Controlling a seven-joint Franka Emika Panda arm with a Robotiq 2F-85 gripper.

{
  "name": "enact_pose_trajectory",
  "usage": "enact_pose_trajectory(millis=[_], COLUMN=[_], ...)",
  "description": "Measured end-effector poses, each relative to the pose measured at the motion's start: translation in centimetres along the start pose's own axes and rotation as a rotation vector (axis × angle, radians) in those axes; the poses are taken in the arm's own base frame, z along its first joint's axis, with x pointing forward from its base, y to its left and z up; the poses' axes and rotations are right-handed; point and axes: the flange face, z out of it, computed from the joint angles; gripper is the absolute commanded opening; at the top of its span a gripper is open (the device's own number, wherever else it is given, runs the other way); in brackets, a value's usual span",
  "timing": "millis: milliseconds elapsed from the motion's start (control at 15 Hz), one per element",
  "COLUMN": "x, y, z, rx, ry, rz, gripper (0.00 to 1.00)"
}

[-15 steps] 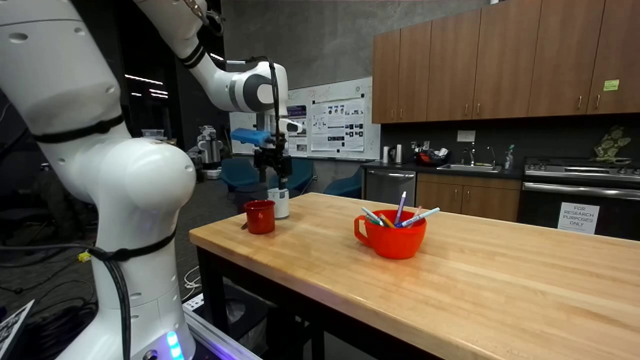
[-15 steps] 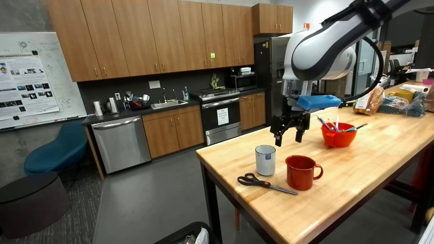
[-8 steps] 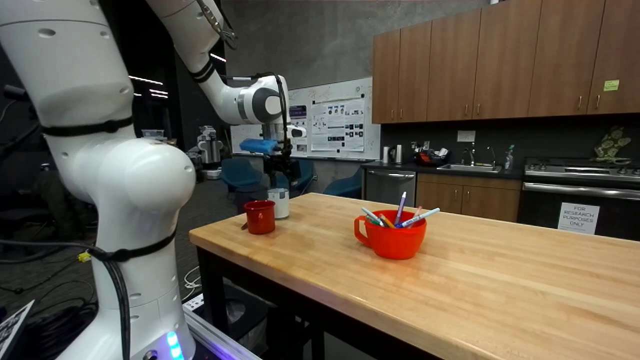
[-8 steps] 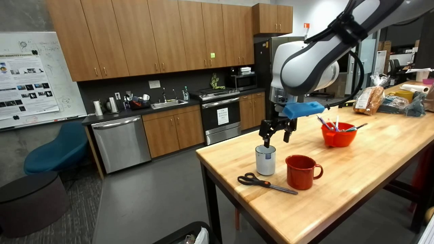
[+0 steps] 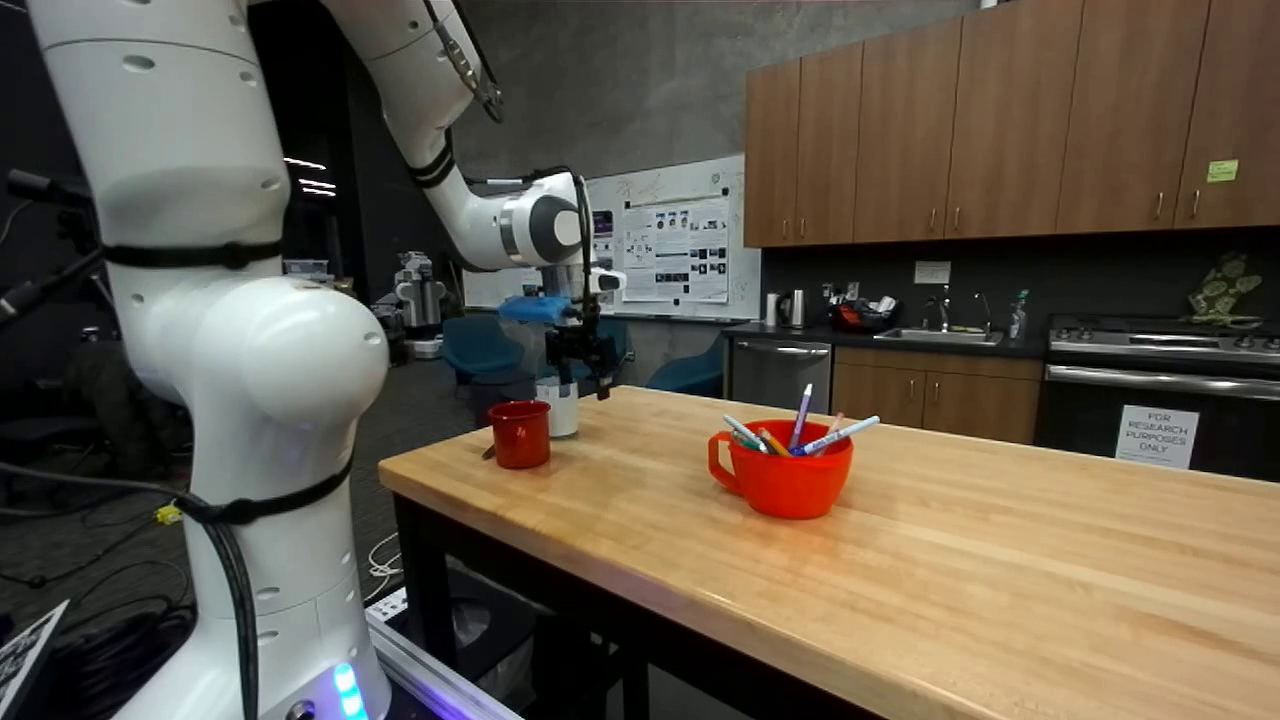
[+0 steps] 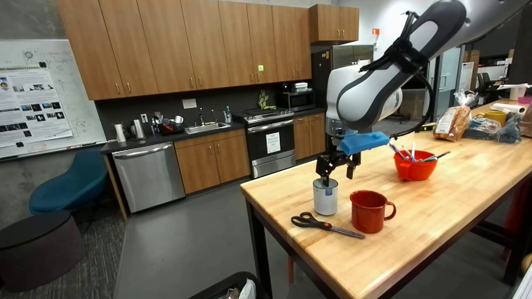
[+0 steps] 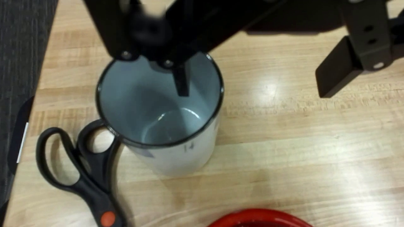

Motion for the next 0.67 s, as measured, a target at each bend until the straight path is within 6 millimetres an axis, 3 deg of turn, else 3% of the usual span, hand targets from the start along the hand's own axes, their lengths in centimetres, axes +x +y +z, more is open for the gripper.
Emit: enact_pose_trajectory(millis=[333,667], x=[0.1,0.8], y=[0.0,0.8], z=[2.7,2.7], rx=[-0.017,-0.051], ry=[-0.071,-0.061], rz=[0.001,0.030], gripper=[1.00,1.00])
